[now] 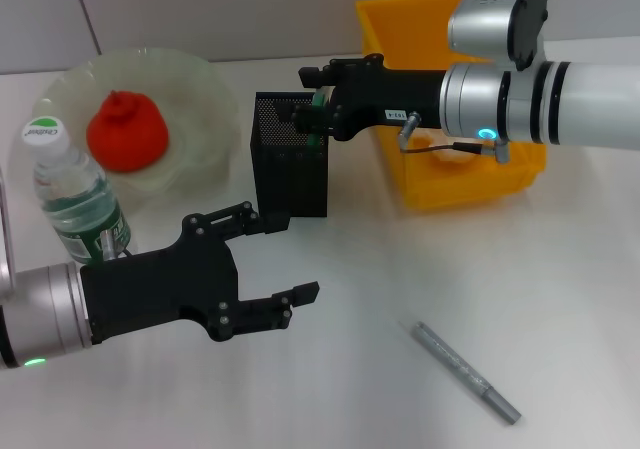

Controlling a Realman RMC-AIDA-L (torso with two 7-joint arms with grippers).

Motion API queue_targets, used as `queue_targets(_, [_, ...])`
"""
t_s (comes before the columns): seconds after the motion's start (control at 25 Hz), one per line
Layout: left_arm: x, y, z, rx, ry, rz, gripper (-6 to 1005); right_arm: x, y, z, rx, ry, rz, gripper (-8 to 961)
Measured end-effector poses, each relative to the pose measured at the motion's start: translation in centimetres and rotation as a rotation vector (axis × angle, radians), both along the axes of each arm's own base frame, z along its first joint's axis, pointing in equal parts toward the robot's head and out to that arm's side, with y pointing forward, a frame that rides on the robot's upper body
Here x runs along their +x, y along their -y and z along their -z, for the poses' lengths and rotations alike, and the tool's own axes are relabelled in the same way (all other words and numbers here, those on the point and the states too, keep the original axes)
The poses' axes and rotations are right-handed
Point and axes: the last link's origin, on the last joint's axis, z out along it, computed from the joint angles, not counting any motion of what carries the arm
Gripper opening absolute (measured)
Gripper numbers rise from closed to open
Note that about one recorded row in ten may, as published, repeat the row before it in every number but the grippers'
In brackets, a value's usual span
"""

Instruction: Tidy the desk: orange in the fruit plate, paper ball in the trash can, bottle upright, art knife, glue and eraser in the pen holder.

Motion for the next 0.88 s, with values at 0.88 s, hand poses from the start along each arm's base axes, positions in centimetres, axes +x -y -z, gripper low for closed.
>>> queue_targets(0.88, [-0.1,-0.1,-0.1,0.004,0.001,-0.009,784,2.0,3.8,-3.9,0.063,0.012,-0.107,651])
